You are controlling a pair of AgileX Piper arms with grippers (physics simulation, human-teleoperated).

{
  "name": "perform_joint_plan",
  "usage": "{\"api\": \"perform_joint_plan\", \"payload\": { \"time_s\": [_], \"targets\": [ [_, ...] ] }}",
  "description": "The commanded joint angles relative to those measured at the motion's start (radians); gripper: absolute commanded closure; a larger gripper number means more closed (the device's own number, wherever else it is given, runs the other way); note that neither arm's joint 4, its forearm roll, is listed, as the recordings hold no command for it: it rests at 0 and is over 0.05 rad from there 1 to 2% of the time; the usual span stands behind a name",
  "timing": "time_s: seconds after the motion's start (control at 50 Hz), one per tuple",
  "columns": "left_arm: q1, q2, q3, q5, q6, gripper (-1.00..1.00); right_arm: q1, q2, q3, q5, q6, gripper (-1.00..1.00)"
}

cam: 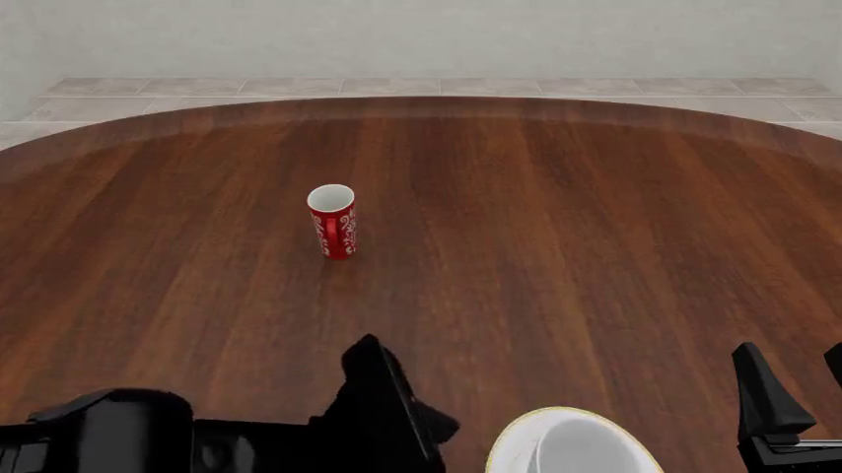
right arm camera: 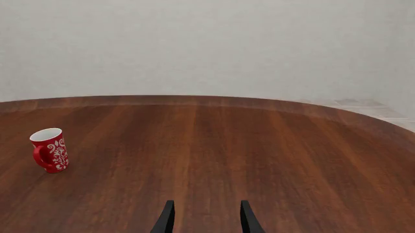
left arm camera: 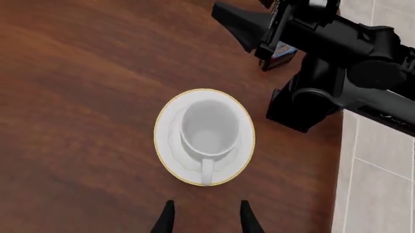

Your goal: Put the white mug on the plate.

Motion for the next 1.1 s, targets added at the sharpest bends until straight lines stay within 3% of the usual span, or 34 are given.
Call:
{"api": "perform_joint_plan", "payload": {
  "time_s": [0.02,0.56,0.72,0.84,1.1],
  "targets": [
    [0.013,-0.102,0.040,0.010,0.004,-1.00,0.000,0.000,0.000,0.000,0.000,-1.00],
    [0.056,-0.382,0.189,0.010,-0.035,-1.00,0.002,-0.012,0.001,0.010,0.001,-1.00],
    [0.073,-0.437,0.224,0.007,-0.036,-1.00,0.016,-0.016,0.001,0.010,-0.034,-1.00],
    [0.077,-0.469,0.241,0.008,-0.041,-1.00,0.011,-0.018,-0.026,-0.034,0.020,-1.00],
    [0.107,-0.574,0.309,-0.001,-0.065,-1.00,0.010,-0.019,-0.072,-0.063,0.060,-1.00]
  ]
}}
